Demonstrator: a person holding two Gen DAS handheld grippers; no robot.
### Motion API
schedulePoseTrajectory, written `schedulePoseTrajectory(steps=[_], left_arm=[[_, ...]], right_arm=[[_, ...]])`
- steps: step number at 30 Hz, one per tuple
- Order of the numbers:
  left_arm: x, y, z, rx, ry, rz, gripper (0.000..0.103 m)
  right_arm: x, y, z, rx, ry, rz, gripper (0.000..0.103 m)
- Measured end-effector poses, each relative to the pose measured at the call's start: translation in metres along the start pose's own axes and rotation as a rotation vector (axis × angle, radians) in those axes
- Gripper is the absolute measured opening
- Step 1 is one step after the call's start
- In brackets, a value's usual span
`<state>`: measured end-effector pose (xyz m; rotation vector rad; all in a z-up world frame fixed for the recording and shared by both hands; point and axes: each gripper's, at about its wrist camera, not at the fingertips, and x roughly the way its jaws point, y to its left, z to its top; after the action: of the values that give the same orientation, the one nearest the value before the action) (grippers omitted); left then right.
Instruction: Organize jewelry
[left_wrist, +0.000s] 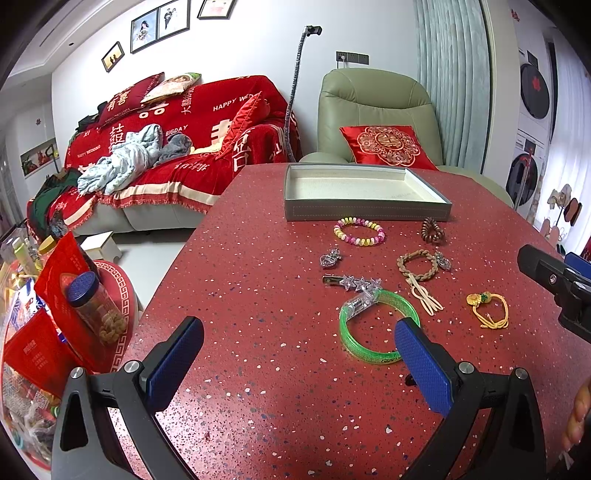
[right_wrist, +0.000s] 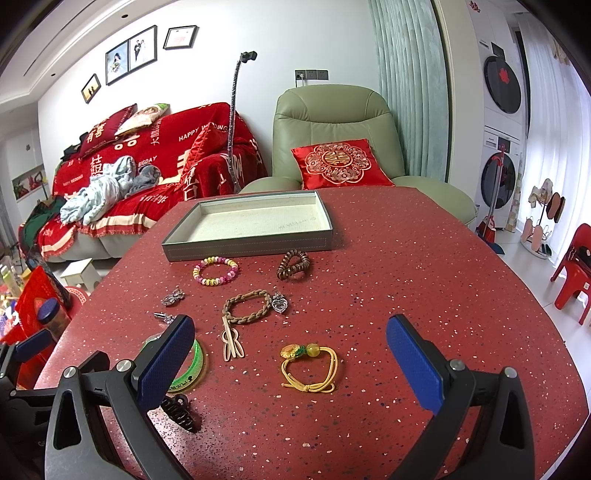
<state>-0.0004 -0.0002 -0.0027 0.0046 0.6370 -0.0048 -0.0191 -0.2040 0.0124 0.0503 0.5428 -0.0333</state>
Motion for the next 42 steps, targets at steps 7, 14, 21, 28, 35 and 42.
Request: schedulePoseTrajectory(steps=[7, 14, 21, 28, 35, 42], left_arm=[[0.000, -0.001, -0.002, 0.003, 0.001, 0.002, 0.103], [0.000, 0.000, -0.002, -0.002, 0.001, -0.001, 0.103], [0.002, 0.000, -0.005, -0.007, 0.001, -0.006, 0.103], [0.013, 0.000, -0.015, -0.039, 0.030, -0.038, 0.103], [0.038, 0.006, 0.000, -0.143, 0.176, -0.185, 0.103], [0.065, 0.008, 0.014, -0.032, 0.276, -0.170, 0.103]], right_arm=[[0.001, 0.000, 0.000, 0.000, 0.001, 0.000, 0.103], [0.000, 0.000, 0.000, 0.001, 0.002, 0.001, 0.103], [0.002, -0.002, 0.000, 0.001, 0.002, 0.001, 0.103], [-0.006, 0.010, -0.007, 0.002, 0.021, 0.005, 0.103], [0.006, 0.002, -0.009, -0.007, 0.135, -0.053, 0.103], [0.041, -0.020, -0.012, 0.006, 0.294, -0.073, 0.103]])
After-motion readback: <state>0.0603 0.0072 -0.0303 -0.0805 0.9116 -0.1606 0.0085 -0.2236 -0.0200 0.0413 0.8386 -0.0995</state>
